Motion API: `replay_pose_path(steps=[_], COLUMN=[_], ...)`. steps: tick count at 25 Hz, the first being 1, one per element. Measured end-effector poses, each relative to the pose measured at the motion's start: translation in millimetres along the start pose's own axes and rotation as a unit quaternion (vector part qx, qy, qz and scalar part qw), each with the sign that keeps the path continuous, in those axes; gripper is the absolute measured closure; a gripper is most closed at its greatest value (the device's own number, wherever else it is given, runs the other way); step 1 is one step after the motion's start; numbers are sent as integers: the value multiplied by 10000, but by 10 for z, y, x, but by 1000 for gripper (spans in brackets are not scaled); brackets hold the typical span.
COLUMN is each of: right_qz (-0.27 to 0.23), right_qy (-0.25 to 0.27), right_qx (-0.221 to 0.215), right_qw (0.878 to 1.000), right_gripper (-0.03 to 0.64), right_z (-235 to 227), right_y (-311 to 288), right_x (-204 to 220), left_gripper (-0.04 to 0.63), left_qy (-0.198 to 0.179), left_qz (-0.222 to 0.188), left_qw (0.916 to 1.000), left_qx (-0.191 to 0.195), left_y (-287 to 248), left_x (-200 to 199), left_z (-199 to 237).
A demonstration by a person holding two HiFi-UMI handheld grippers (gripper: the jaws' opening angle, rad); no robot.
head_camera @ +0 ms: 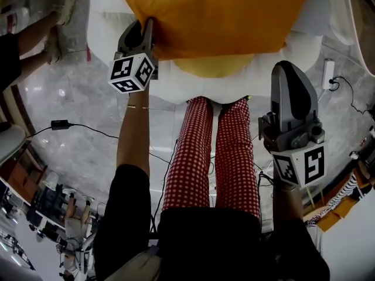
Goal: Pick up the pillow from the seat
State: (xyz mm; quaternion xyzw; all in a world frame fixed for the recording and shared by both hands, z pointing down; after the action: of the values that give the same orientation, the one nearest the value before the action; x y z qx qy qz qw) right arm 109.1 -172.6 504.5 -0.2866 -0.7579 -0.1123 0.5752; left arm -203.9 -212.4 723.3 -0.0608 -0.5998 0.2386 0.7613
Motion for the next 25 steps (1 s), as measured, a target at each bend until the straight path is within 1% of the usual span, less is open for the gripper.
replay_pose_path(steps=[3, 9, 13, 19, 25], right_qz=[5, 65, -8, 79, 234], right_qy=[-27, 192, 132, 176, 359], right_qx=[152, 348, 481, 571, 734], right_qw=[9999, 9992, 9988, 9982, 9964], right_gripper=[595, 594, 594, 590, 544], right_z=[-220, -599, -820, -1154, -1460], right_y=[24, 49, 42, -7, -48], right_x=[49, 72, 116, 338, 556], left_gripper=[517, 520, 525, 528, 528], left_qy=[-16, -178, -195, -202, -99], left_qz=[17, -8, -83, -200, -215], left_qw=[9999, 9984, 9972, 9951, 9938], left_qx=[-136, -531, -717, -950, -1086], left_y=[19, 43, 82, 108, 110], left_x=[-3, -47, -60, -38, -26], left_z=[-31, -140, -171, -230, -238])
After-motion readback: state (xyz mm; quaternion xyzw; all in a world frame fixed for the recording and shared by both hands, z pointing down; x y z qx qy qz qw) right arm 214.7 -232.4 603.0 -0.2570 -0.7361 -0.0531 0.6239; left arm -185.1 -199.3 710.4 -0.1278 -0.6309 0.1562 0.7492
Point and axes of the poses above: the fingertips, and each gripper's own axes: y backward along the fingers, z to its left, x out of its underside, the point moved 6 cm from there along y, backward along the fingers, and after that the axes turned 7 degrees about -z, right-handed, at the moved point
